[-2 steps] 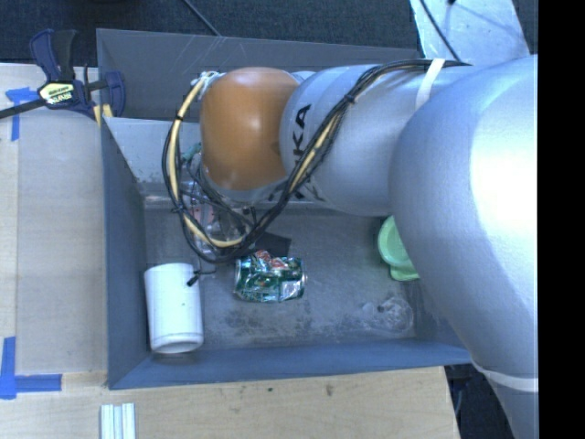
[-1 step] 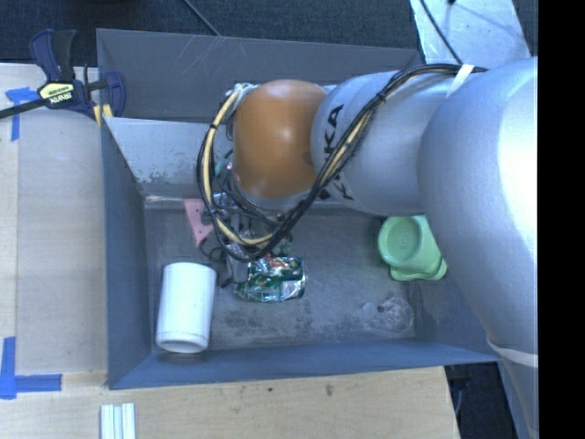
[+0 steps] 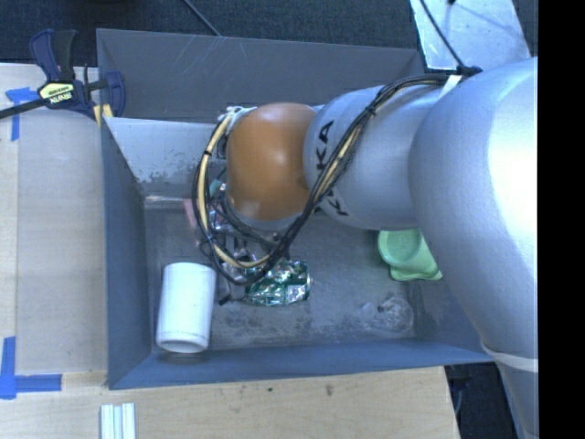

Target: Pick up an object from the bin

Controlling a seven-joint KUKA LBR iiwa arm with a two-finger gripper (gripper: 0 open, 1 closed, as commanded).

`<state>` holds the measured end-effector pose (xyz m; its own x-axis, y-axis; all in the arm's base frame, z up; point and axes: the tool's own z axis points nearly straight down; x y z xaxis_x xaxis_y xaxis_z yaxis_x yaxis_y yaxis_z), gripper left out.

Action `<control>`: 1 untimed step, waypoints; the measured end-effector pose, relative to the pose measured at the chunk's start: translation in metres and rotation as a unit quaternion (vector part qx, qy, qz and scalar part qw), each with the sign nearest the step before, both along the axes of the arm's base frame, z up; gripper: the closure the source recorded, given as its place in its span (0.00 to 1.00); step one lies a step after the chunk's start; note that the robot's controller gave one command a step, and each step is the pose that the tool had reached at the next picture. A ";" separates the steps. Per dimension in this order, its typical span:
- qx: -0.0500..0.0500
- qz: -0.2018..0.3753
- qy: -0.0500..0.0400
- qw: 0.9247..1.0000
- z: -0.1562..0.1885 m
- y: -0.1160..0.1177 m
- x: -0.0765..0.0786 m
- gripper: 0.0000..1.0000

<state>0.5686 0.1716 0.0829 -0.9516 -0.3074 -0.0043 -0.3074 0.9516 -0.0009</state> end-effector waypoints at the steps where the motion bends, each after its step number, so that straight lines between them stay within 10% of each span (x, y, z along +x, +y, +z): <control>1: 0.001 0.076 0.002 0.997 -0.008 -0.028 -0.004 0.00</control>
Offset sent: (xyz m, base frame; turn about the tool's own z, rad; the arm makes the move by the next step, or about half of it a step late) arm 0.0004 -0.0806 -0.0129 -0.2840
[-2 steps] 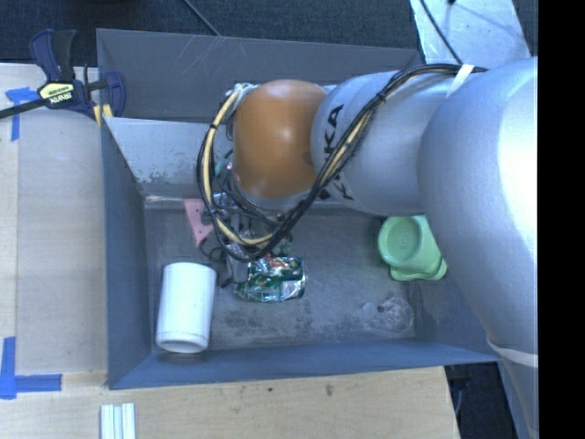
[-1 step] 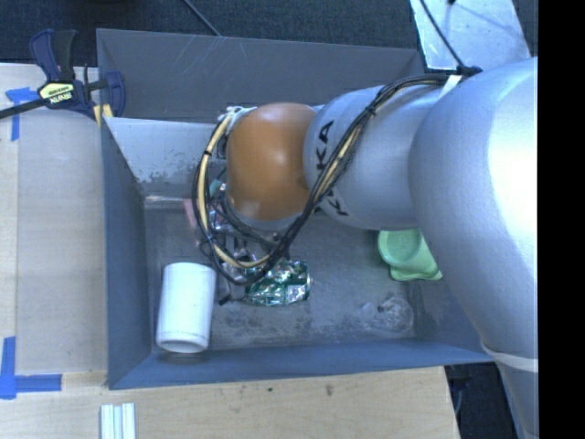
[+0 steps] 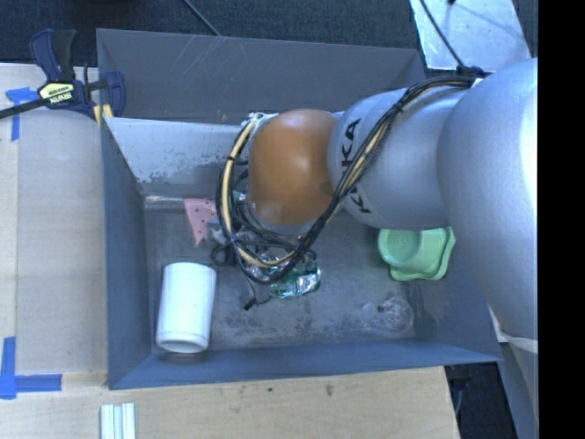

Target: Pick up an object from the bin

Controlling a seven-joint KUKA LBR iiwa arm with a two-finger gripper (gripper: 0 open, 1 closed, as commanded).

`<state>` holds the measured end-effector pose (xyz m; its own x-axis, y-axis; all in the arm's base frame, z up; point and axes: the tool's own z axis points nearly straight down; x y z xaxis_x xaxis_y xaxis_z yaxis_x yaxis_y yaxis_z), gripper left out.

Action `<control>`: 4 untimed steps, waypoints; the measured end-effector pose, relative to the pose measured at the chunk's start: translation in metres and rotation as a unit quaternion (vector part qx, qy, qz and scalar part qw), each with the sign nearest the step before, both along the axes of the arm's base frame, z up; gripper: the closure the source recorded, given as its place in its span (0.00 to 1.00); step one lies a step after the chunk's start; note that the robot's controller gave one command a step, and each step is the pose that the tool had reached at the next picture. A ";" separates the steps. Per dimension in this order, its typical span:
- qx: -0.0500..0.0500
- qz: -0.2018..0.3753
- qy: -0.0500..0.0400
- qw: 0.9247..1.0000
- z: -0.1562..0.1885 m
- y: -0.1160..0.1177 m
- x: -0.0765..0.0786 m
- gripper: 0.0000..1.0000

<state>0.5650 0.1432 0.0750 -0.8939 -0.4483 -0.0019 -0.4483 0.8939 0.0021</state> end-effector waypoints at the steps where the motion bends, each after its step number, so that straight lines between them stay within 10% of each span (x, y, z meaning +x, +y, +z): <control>1: -0.001 0.056 -0.001 0.998 -0.003 -0.040 0.004 0.00; 2: -0.001 0.041 0.004 0.999 0.034 -0.052 -0.009 0.00; 3: 0.000 0.003 -0.009 1.000 0.036 -0.101 0.030 0.00; 4: -0.001 -0.005 -0.004 1.000 0.015 -0.120 0.037 0.00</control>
Offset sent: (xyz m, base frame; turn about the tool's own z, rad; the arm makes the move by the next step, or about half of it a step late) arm -0.0188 -0.0534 0.0900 -0.0152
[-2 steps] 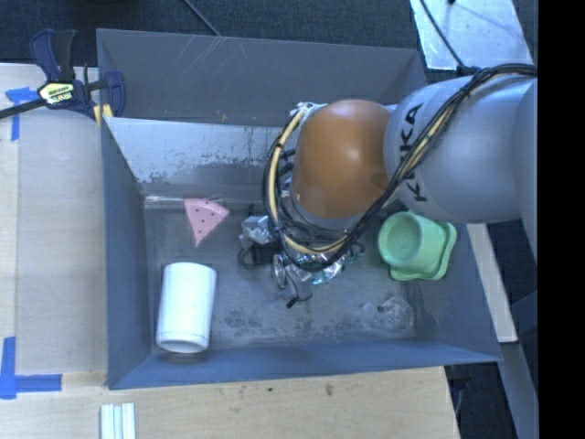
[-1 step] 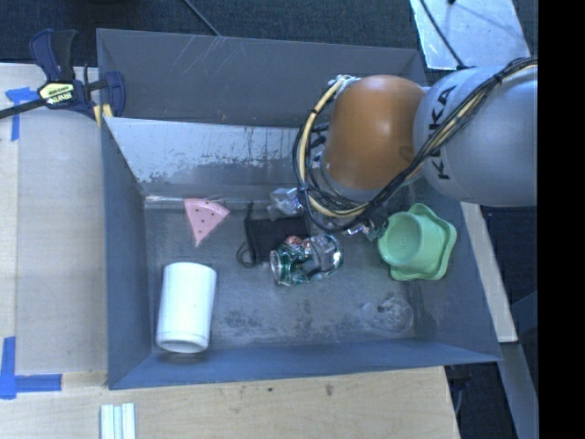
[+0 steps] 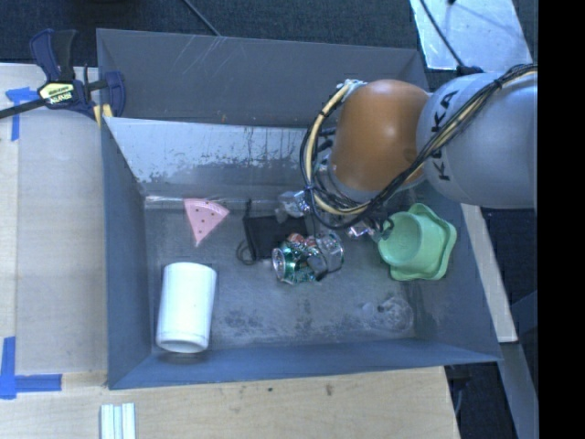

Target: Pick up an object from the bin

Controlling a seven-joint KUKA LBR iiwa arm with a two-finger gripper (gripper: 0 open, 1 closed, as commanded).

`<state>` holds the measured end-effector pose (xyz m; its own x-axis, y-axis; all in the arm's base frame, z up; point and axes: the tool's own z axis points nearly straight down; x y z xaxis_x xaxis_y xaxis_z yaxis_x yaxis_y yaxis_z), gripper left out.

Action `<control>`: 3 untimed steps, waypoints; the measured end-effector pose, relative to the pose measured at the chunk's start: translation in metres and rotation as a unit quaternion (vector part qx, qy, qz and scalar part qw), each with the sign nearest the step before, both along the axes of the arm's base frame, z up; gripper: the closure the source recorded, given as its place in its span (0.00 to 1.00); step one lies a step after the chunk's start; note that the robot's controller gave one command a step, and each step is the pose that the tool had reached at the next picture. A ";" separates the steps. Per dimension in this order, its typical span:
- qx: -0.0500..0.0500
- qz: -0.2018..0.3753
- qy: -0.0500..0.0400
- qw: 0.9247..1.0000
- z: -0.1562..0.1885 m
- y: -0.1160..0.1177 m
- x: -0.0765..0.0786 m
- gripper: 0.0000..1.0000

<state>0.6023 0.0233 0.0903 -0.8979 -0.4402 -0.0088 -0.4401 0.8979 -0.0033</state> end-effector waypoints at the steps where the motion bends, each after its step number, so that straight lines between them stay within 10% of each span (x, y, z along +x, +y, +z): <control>1: -0.001 0.031 0.002 1.000 -0.013 0.021 -0.039 0.00; 2: 0.000 -0.016 0.003 1.000 -0.020 0.026 -0.007 1.00; 3: 0.000 -0.017 0.003 1.000 -0.020 0.026 -0.007 1.00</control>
Offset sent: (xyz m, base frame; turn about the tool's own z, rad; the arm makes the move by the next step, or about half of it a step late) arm -0.0077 0.0264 -0.0203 0.0311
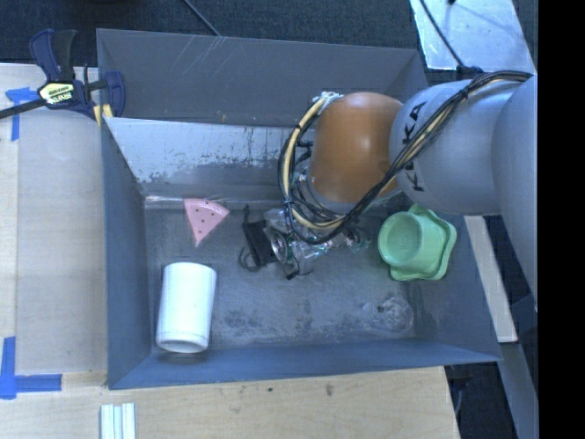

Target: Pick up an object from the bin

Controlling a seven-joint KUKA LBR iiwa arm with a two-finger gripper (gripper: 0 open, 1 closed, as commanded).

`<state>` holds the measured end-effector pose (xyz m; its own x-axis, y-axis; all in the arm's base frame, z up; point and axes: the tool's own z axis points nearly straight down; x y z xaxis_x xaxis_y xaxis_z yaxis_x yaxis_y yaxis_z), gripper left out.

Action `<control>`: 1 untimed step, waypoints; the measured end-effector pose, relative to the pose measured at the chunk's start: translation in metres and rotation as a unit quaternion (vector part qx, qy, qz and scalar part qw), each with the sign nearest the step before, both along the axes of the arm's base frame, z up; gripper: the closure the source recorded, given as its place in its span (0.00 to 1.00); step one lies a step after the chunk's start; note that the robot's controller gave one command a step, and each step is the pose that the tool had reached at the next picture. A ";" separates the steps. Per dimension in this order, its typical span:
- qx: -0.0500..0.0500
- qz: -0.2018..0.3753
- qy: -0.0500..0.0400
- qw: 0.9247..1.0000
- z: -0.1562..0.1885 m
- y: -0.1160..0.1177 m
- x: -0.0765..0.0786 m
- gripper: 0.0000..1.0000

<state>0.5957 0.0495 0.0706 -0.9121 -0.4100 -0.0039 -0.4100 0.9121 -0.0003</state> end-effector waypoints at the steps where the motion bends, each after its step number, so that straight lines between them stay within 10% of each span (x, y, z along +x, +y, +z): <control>1: 0.000 0.003 0.004 1.000 0.049 -0.018 0.009 1.00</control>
Offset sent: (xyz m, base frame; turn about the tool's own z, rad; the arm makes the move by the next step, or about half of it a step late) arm -0.0008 0.0495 0.0262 0.0319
